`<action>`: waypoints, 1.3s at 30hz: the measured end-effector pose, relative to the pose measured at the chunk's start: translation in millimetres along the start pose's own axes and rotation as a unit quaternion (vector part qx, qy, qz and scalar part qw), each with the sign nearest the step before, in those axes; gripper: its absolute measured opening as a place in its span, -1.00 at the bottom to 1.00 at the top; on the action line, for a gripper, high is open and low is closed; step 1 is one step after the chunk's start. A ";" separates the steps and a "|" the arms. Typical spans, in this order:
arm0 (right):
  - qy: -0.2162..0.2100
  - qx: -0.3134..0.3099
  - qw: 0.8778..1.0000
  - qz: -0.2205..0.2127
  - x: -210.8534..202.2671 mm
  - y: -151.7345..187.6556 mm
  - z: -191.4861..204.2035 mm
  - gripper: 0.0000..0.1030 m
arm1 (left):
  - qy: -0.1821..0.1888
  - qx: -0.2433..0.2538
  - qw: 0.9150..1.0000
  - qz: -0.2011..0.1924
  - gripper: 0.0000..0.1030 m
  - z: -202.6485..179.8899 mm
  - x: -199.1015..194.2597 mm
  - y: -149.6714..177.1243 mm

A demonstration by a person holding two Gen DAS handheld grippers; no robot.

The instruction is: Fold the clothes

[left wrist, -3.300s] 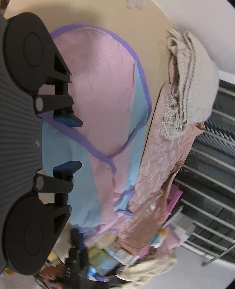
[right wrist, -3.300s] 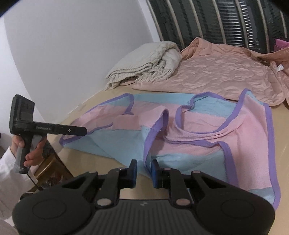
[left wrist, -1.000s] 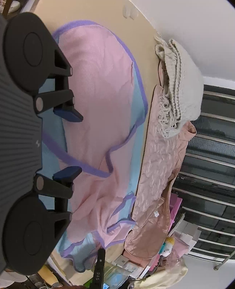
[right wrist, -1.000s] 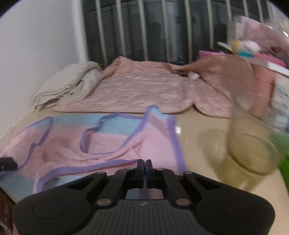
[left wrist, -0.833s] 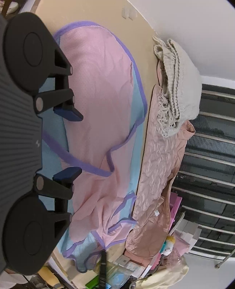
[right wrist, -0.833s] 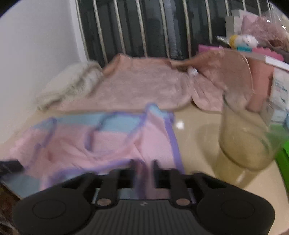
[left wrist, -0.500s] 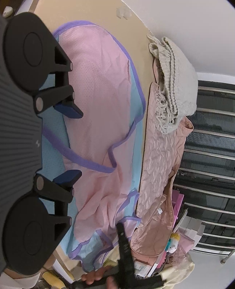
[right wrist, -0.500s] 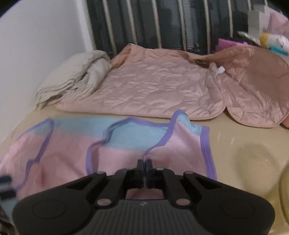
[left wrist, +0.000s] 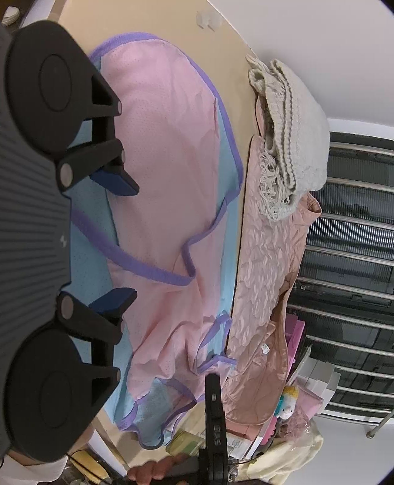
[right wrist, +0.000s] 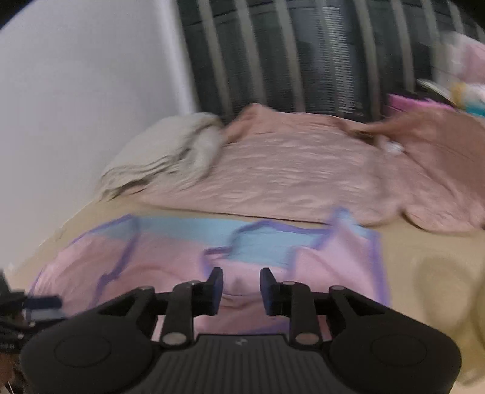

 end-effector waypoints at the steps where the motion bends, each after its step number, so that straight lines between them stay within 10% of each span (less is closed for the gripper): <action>1: 0.000 -0.010 1.000 0.005 7.5 -0.1 6.3 -0.51 | -0.001 0.001 1.000 0.001 0.34 -0.8 0.0 -0.2; 3: -0.001 -0.019 0.999 0.041 31.0 -2.0 13.7 -0.57 | -0.001 0.002 1.000 0.003 0.34 -2.6 -1.0 0.0; 4: 0.001 -0.020 0.998 0.060 42.4 -3.0 15.9 -0.98 | -0.001 0.003 1.000 0.002 0.34 -3.1 -1.4 0.6; 10: 0.044 0.007 0.999 0.027 47.7 -13.3 10.5 -0.84 | -0.007 0.017 1.000 0.002 0.34 -5.5 -2.0 2.3; 16: -0.068 -0.013 0.997 0.034 -35.8 19.8 1.1 -0.48 | 0.000 0.014 1.000 -0.001 0.34 10.4 -17.6 6.2; 20: -0.111 -0.002 0.992 0.067 -57.3 52.1 6.4 -0.50 | -0.010 0.029 0.999 0.010 0.34 15.1 -19.3 8.7; 25: -0.081 0.002 0.994 0.077 -48.1 70.7 6.7 -1.00 | -0.027 0.060 0.998 0.019 0.34 12.2 -18.3 12.4; 32: -0.072 -0.098 0.992 0.012 -80.1 70.1 22.3 -0.82 | -0.019 0.072 0.997 0.006 0.35 8.4 -36.0 12.7; 39: -0.059 -0.123 0.990 0.037 -57.1 89.7 35.1 -0.84 | -0.029 0.116 0.993 0.016 0.34 -10.7 -29.2 16.1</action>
Point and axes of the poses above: each gripper's, at about its wrist camera, not at the fingertips, and x roughly the way its jaws point, z to its left, y to its underside, the point moved 1 cm from there along x, roughly the way its jaws point, and after that the axes turned 14 degrees about x, right-handed, at the moved point
